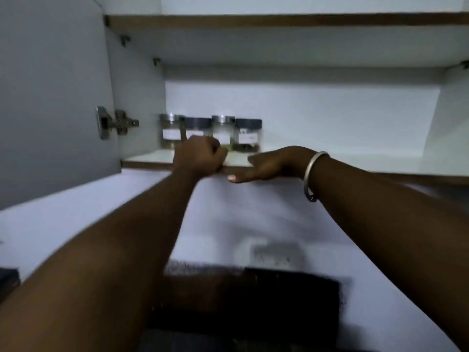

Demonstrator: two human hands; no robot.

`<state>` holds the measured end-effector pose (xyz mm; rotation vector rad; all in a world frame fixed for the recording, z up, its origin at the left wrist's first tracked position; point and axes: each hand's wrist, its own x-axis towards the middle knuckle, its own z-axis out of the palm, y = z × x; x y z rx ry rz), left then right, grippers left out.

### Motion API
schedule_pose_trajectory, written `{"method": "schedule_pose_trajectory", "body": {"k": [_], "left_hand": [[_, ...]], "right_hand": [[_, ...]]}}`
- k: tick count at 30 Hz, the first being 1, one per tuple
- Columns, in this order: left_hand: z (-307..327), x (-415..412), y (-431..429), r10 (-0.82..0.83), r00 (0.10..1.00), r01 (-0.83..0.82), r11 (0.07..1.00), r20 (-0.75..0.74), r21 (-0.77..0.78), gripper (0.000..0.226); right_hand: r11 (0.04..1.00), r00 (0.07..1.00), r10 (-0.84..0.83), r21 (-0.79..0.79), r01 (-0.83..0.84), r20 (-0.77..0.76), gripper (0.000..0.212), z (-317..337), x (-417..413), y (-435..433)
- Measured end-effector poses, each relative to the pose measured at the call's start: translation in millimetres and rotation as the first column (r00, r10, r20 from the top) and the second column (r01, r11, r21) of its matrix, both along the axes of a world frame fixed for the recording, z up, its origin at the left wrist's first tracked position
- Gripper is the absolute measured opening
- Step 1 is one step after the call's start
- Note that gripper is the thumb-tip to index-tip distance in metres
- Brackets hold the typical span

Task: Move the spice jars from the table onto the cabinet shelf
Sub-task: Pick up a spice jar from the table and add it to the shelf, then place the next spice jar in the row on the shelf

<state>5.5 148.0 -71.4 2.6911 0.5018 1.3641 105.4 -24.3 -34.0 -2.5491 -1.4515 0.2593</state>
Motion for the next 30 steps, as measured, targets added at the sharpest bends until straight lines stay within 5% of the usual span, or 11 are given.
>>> {"method": "schedule_pose_trajectory", "body": {"k": [2,5,10,13,16,19,22,26,30], "left_hand": [[-4,-10,-7,-0.013,0.997,0.013,1.0,-0.079,-0.005,0.056],[-28,-23,-25,-0.009,0.993,0.012,0.999,-0.114,0.031,0.064],[-109,-49,-71,-0.202,0.979,0.201,0.979,0.014,0.032,0.066],[-183,-87,-123,-0.431,0.901,0.43,0.902,0.053,0.031,0.039],[-299,-146,-185,-0.615,0.775,0.587,0.785,-0.145,-0.197,0.044],[-399,-196,-220,-0.69,0.66,0.444,0.678,-0.299,-0.586,0.051],[-456,-225,-235,-0.75,0.537,0.379,0.623,-0.386,-0.684,0.055],[-492,-244,-244,-0.721,0.529,0.229,0.63,-0.448,-0.742,0.062],[-501,-246,-246,-0.721,0.584,0.118,0.529,-0.372,-0.841,0.058]], "right_hand": [[0.998,0.963,-0.041,0.06,0.025,0.266,0.097,-27,-25,-16],[0.972,0.877,-0.18,0.215,0.09,0.446,0.11,-57,-58,-40],[0.892,0.921,-0.148,0.45,-0.034,0.362,0.088,-138,-111,-91],[0.936,0.981,-0.098,0.35,0.033,0.169,0.069,-220,-148,-127],[0.989,0.999,-0.033,0.143,0.037,-0.033,0.038,-318,-179,-163],[0.98,0.999,0.021,-0.196,-0.028,-0.039,0.062,-416,-214,-194],[0.86,0.982,0.187,-0.49,-0.146,0.035,0.073,-495,-235,-217],[0.898,0.969,0.214,-0.416,-0.145,0.125,0.047,-528,-239,-227],[0.925,0.971,0.208,-0.346,-0.155,0.121,0.048,-517,-232,-224]]}}
